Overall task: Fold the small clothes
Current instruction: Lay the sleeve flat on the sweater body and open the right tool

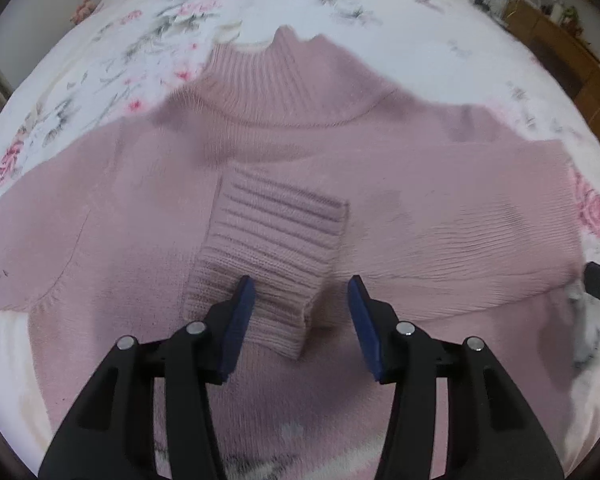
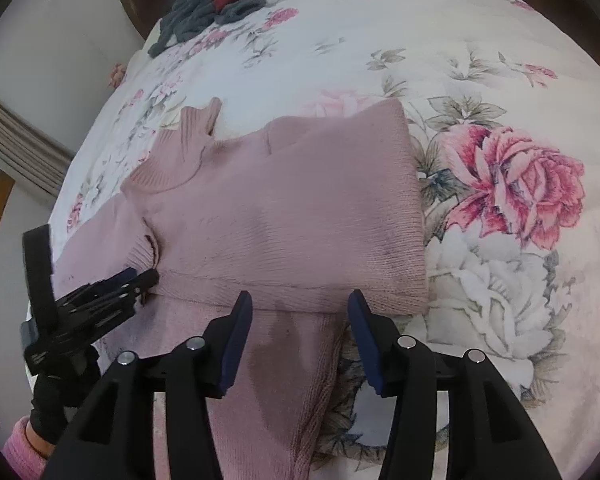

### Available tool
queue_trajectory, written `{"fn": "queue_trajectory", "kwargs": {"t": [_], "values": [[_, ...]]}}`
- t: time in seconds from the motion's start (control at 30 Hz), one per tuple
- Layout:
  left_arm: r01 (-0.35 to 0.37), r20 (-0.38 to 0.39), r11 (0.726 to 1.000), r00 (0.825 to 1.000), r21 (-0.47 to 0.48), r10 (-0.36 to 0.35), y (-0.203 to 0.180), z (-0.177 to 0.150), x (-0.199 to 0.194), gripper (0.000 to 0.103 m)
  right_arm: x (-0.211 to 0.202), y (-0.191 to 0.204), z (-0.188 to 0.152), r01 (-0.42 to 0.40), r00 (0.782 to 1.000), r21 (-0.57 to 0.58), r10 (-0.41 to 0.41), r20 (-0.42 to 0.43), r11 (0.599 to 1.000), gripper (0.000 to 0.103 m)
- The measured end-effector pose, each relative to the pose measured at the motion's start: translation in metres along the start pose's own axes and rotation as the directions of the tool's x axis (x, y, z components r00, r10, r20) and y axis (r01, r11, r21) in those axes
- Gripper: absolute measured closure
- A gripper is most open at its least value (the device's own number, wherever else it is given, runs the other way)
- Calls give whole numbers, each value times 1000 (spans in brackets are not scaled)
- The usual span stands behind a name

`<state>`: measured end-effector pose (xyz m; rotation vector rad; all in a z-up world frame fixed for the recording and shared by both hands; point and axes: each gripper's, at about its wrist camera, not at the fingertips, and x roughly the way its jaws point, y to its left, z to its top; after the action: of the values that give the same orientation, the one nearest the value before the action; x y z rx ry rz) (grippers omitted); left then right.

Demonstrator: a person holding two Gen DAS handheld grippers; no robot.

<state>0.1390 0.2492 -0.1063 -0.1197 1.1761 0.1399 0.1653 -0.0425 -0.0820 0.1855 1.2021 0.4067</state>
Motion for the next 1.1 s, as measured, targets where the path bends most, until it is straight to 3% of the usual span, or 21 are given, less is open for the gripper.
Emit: {"fn": "queue_trajectory", "kwargs": {"t": [0.1,0.13,0.27,0.4,0.5,0.6,0.73,0.83,0.93,1.03,1.1], "values": [[22,19,1000,1000,-20,-22,10,1,-3,94,6,-1,0,-1,1000,14,1,-8,1000,53],[41,25,999,999,-31,-40,14,1,-6,95,8,-2,0,-3,1000,17,3,-9,1000,53],[87,82,991,993,-98,-79,37,1,-26,96,9,-2,-1,-5,1000,20,5,-9,1000,52],[77,143,987,988,-141,-57,69,2,-49,96,9,3,3,1,1000,1,-1,-9,1000,52],[29,124,984,992,-175,-7,99,1,-47,96,16,3,6,3,1000,8,-3,-27,1000,52],[-44,57,971,997,-237,59,136,-1,-31,96,27,2,7,15,999,9,-15,-46,1000,51],[-58,23,947,997,-317,69,167,-12,-26,97,26,3,5,25,999,1,-25,-48,1000,50],[-20,87,956,995,-292,47,156,-12,-44,96,16,13,7,-17,999,0,17,-30,1000,50],[30,145,979,989,-202,-1,121,-2,-56,92,13,29,11,-65,998,-5,65,-27,998,50],[48,113,992,993,-120,-34,87,8,-45,81,23,49,11,-46,998,-52,44,-45,998,50],[48,74,992,997,-118,-39,81,9,-31,80,33,54,9,-29,998,-64,25,-60,998,50]]}}
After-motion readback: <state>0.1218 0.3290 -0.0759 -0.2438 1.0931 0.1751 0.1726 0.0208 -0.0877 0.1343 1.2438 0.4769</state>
